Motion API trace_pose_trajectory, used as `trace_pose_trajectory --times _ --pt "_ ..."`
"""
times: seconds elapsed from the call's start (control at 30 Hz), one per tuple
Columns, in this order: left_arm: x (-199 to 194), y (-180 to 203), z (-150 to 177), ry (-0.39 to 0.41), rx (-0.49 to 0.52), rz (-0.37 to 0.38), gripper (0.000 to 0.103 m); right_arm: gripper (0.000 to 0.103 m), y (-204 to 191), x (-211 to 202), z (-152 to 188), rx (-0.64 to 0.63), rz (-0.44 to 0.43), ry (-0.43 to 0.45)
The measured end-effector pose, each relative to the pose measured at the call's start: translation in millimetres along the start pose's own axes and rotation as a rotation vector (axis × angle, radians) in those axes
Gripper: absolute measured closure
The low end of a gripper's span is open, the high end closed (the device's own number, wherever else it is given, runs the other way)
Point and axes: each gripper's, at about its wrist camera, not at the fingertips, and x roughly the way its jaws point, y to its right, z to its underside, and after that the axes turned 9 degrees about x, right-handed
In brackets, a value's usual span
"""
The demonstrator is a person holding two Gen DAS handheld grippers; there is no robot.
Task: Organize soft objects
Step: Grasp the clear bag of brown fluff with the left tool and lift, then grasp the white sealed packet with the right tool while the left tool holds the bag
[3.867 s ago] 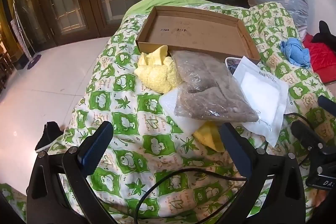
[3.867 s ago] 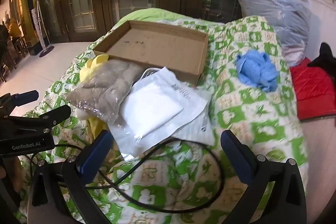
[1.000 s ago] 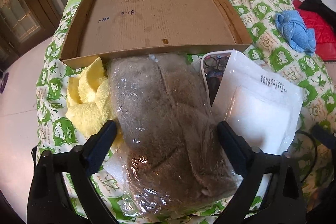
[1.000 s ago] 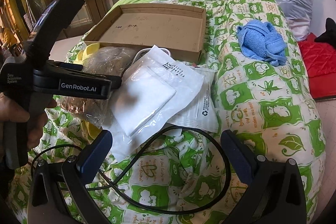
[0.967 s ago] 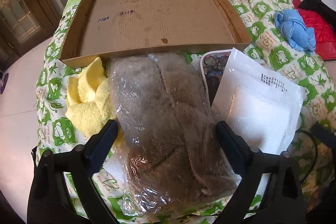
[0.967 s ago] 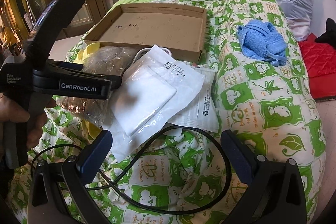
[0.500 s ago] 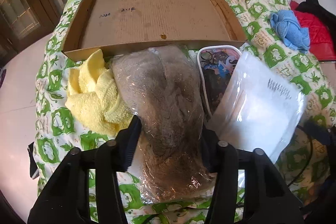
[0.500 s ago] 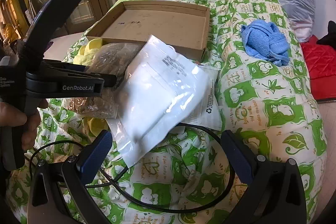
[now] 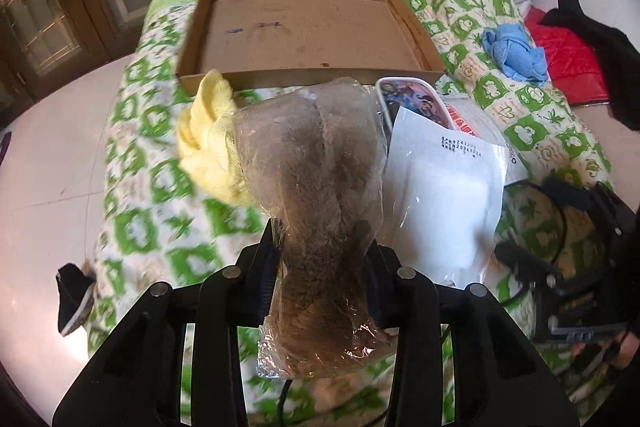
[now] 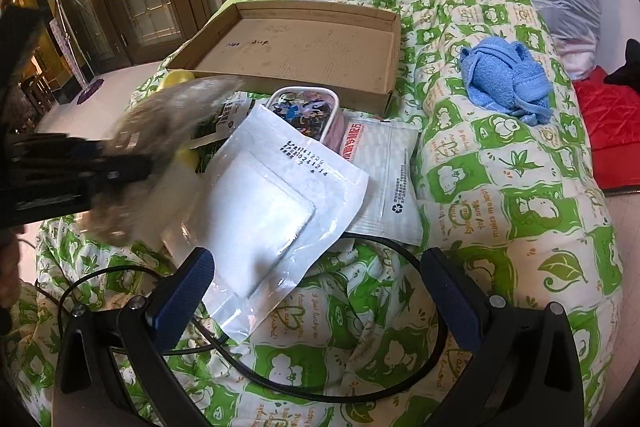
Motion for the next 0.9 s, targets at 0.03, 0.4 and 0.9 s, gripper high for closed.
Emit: trace_pose_trajectory --times 0.03,0.4,0.9 --pt "-2 -4 4 0.000 -0.013 0.001 0.067 0.000 -1 0 0 -0.001 -0.005 -0.002" --pt "-20 -16 6 0.068 -0.080 0.074 0.067 0.000 -12 16 -4 -0.001 -0.067 -0.087" --pt "-38 -35 3 0.128 -0.104 0.037 0.067 0.000 -35 43 -26 0.071 -0.070 -0.174"
